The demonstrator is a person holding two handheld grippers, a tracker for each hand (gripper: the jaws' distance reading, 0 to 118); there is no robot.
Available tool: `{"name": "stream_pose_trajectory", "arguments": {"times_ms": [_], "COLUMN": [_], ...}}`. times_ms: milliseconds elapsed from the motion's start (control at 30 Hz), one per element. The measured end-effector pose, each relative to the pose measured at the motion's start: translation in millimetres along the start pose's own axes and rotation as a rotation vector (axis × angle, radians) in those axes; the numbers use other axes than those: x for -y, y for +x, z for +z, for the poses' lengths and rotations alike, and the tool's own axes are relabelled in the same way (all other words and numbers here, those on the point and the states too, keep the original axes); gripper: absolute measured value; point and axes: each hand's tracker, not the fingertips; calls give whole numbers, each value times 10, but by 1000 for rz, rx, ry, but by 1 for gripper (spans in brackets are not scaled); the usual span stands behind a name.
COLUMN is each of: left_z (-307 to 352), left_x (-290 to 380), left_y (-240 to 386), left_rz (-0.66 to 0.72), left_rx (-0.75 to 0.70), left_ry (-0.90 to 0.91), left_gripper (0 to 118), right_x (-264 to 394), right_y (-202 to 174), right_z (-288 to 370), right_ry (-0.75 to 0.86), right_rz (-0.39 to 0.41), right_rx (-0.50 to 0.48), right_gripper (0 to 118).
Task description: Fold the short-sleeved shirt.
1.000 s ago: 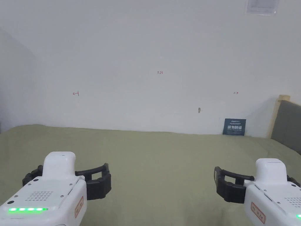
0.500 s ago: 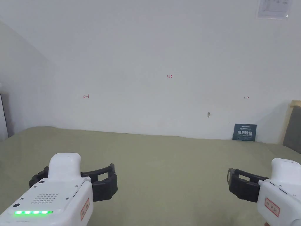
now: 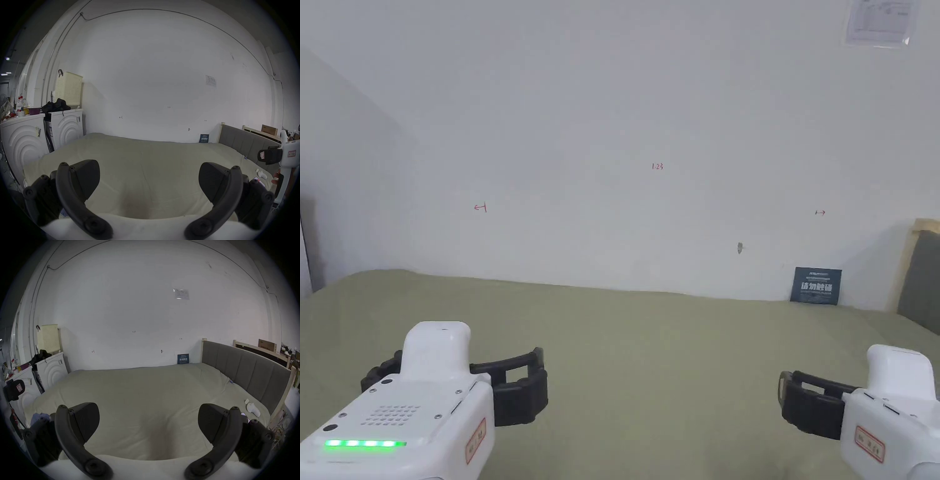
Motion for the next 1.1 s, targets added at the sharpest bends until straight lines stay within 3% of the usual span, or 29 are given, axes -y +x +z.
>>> {"name": "stream_pose_trajectory", "arguments": {"times_ms": [133, 267, 367, 433, 500, 700, 1100], "left_z": [15, 7, -31, -44, -48, -36, -57], "left_x": [-13, -1, 14, 24, 40, 3, -11], "left_y": [-1, -12, -14, -14, -40, -72, -59], "left_rz": [4, 21, 26, 21, 7, 7, -17], "left_rx": [-2, 10, 26, 26, 24, 10, 12], "left_ry": [2, -1, -5, -14, -14, -7, -5], "left_gripper": [118, 118, 118, 118, 118, 118, 118], "right_x": [-51, -8, 136, 205, 212, 195, 225], "right_y": [-7, 2, -68, -123, -194, -156, -173], "right_z": [19, 5, 40, 51, 80, 50, 23], "right_ry": [-3, -34, 79, 178, 159, 135, 158], "right_rz": [-23, -49, 52, 124, 160, 113, 133], "right_rx": [36, 6, -67, -1, 67, 45, 24], "right_gripper": [118, 118, 118, 118, 118, 118, 118]}}
